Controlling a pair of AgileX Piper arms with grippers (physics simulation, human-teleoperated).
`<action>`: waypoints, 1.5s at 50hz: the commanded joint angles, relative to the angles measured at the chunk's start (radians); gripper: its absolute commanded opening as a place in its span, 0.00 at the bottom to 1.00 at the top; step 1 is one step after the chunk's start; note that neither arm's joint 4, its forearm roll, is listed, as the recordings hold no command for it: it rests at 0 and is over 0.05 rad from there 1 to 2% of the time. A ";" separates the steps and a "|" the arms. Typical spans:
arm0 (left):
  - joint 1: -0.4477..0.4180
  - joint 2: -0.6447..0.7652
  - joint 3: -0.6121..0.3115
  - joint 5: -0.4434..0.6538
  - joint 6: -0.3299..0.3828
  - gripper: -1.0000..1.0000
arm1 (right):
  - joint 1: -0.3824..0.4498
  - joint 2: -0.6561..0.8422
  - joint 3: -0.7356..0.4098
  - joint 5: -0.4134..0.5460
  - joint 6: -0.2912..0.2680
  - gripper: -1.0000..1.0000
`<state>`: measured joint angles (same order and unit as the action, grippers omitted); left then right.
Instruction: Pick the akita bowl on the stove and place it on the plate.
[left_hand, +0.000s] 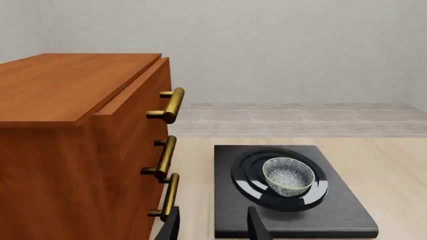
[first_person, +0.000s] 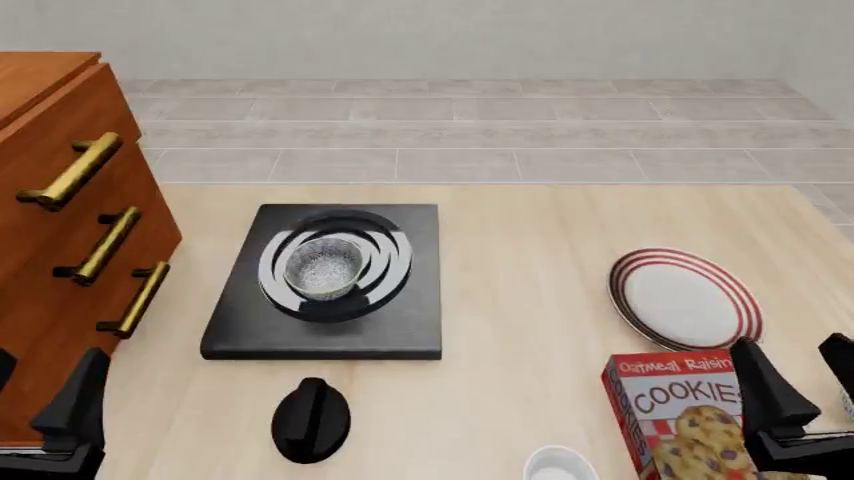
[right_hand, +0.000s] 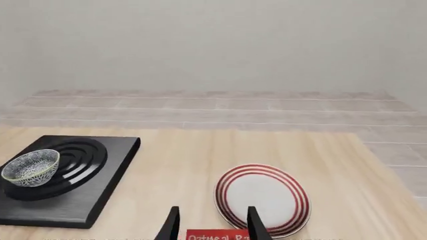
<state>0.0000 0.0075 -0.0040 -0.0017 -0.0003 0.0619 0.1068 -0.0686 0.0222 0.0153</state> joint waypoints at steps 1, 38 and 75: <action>0.000 0.000 0.000 0.000 0.000 1.00 | 0.038 0.059 -0.063 0.034 0.080 1.00; 0.000 0.000 0.000 0.000 0.001 1.00 | 0.352 0.649 -0.409 -0.048 -0.024 1.00; 0.000 0.001 0.000 0.000 0.000 1.00 | 0.556 1.197 -0.797 -0.113 0.006 1.00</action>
<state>0.0000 0.0080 -0.0043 -0.0019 -0.0004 0.5797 1.1878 -0.7709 -0.0961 0.0090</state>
